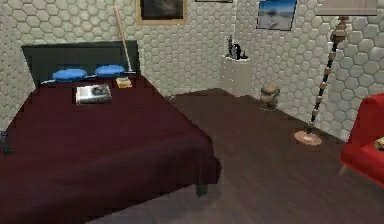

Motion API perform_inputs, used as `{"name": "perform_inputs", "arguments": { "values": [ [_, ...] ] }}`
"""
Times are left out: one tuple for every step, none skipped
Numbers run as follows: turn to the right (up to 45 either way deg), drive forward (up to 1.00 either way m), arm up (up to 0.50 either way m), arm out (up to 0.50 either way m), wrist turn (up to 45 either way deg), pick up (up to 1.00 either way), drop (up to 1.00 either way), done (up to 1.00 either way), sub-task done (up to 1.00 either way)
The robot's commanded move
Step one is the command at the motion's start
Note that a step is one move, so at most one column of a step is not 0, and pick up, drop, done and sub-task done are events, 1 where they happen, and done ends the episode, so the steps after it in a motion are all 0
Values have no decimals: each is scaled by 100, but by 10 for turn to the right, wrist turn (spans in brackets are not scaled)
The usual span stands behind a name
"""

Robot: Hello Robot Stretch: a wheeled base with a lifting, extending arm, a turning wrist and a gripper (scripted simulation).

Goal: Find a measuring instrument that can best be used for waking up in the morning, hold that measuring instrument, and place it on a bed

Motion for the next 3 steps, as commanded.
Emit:
{"name": "perform_inputs", "arguments": {
  "values": [
    [-240, 0, 0, 0, 0, 0, 0, 0, 0],
    [0, 30, 0, 0, 0, 0, 0, 0, 0],
    [450, 0, 0, 0, 0, 0, 0, 0, 0]
  ]
}}
